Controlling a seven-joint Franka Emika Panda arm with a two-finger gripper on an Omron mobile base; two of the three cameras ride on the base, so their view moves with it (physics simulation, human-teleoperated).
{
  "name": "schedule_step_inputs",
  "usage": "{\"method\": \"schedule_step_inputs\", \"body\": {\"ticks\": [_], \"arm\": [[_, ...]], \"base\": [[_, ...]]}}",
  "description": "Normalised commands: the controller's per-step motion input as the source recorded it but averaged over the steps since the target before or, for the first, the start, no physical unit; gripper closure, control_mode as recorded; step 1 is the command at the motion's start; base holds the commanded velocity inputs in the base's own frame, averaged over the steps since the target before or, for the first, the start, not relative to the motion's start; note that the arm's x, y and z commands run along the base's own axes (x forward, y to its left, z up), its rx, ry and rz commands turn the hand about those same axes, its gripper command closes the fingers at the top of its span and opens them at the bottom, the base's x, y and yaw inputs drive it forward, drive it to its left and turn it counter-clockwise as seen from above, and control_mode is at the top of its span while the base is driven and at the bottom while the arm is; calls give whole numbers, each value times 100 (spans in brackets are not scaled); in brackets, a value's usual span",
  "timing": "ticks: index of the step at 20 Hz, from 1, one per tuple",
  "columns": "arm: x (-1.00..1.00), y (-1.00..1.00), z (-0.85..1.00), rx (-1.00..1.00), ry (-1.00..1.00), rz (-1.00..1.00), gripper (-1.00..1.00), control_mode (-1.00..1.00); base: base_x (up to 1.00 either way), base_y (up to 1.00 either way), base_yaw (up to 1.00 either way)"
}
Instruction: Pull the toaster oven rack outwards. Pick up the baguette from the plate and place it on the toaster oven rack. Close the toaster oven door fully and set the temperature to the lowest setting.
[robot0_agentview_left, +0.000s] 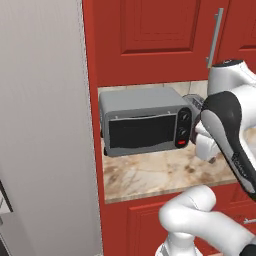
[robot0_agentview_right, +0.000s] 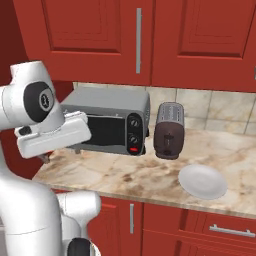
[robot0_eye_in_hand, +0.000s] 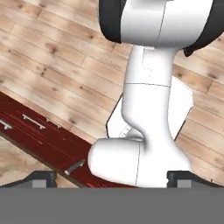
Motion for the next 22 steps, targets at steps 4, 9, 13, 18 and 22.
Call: {"method": "schedule_step_inputs", "body": {"ticks": [4,9,13,18,22], "arm": [[20,-28,-17,-21,19,-81,-100,-100],[37,-22,23,3,25,-56,-100,-100],[39,-24,-5,19,16,-30,-100,-100],[1,0,-43,19,-14,0,-100,-100],[11,0,-73,-1,-38,-2,-100,-100]], "base": [[0,0,0],[0,0,0],[0,0,0],[0,0,0],[0,0,0]]}}
